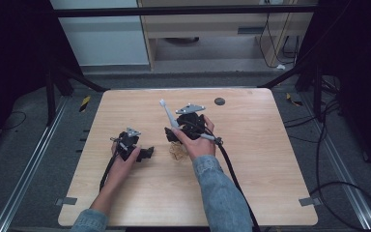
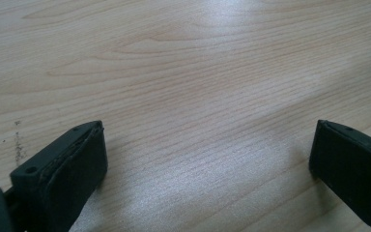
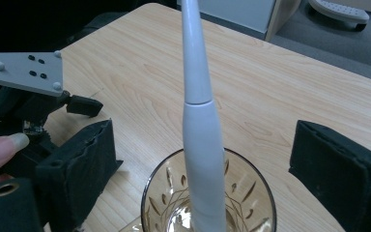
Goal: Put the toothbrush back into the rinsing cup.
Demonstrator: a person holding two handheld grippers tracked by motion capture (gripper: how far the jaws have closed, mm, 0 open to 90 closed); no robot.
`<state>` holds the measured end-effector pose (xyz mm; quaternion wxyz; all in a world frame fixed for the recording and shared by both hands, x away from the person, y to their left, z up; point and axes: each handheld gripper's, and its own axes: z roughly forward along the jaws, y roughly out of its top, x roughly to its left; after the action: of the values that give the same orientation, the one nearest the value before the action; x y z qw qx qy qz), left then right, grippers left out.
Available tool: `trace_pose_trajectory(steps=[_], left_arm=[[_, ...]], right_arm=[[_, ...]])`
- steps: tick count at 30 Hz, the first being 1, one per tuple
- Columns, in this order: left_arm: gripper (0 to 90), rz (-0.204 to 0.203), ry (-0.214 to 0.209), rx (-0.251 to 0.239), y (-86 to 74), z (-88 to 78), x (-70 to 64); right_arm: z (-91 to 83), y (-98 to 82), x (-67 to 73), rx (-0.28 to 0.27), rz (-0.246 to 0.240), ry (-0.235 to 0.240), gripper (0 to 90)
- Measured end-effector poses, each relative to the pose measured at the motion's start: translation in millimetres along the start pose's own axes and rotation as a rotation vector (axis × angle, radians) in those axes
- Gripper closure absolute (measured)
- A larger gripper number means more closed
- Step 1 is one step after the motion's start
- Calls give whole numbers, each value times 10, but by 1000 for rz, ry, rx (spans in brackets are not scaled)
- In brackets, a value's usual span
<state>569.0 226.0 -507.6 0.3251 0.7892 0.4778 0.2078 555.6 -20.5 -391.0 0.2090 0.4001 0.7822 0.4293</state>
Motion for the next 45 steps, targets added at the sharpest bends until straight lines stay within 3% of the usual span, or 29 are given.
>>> trace_pose_trajectory(steps=[14,30,34,45], left_arm=[[0,0,0,0,0,0,0],[0,-1,1,0,2,2,-1],[0,-4,2,0,3,3,-4],[0,-1,2,3,4,2,-2]], right_arm=[[-195,-5,-102,-1,-10,-64,70],[-439,-97,-311,12,3,-124,94],[-486,-137,-359,15,-9,-145,112],[-581,-290,-534,20,20,-188,117]])
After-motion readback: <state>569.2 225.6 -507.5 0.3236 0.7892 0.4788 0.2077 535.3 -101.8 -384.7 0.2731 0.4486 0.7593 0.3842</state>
